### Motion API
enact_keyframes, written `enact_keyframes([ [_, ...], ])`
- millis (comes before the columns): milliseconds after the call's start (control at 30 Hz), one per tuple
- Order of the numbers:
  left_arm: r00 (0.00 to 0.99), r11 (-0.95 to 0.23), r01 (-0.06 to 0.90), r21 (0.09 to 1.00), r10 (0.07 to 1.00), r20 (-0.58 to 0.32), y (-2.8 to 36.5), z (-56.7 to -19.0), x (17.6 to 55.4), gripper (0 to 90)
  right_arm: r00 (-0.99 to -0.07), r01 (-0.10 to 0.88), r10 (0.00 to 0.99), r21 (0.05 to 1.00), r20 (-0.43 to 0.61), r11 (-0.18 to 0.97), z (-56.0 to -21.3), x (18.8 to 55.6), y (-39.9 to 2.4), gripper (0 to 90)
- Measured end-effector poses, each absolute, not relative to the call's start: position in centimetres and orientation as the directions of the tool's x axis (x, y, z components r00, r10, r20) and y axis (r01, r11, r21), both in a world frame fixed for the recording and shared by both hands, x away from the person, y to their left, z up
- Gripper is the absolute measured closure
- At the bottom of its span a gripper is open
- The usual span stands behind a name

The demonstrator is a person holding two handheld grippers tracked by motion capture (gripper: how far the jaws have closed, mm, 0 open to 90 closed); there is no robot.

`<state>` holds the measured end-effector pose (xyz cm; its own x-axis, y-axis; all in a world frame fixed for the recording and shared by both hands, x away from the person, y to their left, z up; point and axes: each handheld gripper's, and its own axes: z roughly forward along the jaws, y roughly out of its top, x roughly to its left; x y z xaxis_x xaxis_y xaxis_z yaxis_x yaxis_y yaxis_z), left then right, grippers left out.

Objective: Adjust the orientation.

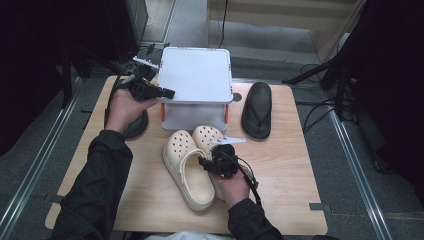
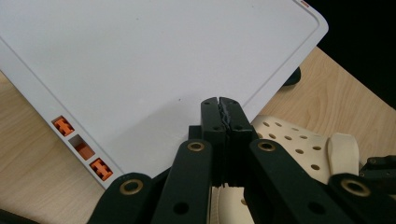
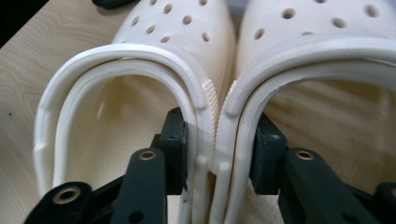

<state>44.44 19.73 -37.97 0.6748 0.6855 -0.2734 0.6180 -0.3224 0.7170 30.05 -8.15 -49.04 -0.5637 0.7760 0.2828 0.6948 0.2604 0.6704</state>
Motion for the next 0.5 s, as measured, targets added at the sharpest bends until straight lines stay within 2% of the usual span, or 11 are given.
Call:
enact_keyframes([
  [100,0.665,-0.332,0.611,0.718,0.707,-0.239,19.7,-38.0,44.4,90.0,-0.566,0.698,0.772,0.667,0.291,0.260,-48.6,30.3,-8.5,65.9],
  [500,0.662,-0.322,0.620,0.716,0.705,-0.256,19.8,-38.0,44.5,90.0,-0.594,0.670,0.756,0.689,0.273,0.277,-46.1,31.9,-8.2,66.0],
])
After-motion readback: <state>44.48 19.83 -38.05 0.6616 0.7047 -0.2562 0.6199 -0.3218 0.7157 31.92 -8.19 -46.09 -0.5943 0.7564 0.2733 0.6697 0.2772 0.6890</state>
